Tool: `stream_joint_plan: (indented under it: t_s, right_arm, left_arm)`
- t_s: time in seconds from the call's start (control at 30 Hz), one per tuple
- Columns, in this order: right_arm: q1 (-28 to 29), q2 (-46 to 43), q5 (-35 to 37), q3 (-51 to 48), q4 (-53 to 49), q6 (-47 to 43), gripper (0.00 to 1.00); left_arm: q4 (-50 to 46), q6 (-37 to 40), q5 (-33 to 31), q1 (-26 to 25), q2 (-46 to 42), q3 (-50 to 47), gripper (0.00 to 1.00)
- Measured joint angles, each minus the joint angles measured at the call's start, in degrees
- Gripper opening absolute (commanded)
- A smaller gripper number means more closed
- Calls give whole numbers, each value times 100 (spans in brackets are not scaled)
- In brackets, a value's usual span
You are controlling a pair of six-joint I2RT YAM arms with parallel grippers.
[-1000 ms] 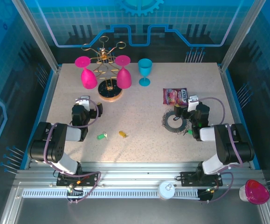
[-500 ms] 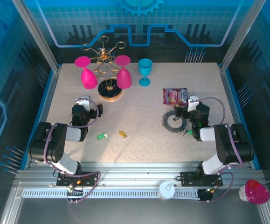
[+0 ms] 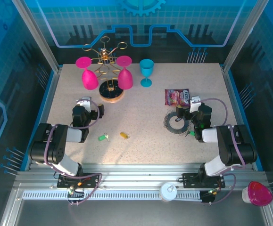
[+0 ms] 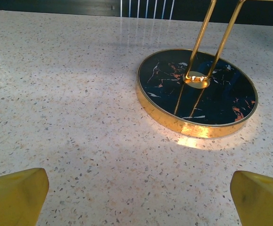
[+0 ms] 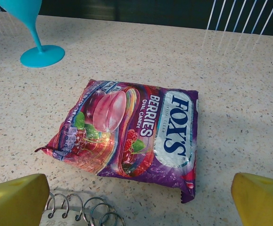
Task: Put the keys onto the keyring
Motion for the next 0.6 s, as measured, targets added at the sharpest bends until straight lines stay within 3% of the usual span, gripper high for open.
stream_joint_plan:
  t_s: [0.13,0.37,0.5,0.6]
  right_arm:
    - [11,-315,-114,4,-396,-116,85]
    - [348,-1757,-146,514,-1626,92,87]
    - [426,-2365,-118,514,-2111,1163,73]
    - [442,-2647,-133,621,-3099,2100,64]
  left_arm:
    - [-225,-17,-9,7,-326,-17,99]
    - [-1084,-70,-74,7,-2011,-11,99]
    - [-1797,-398,-125,11,-2848,13,99]
    - [-2590,-785,-114,11,-3397,111,99]
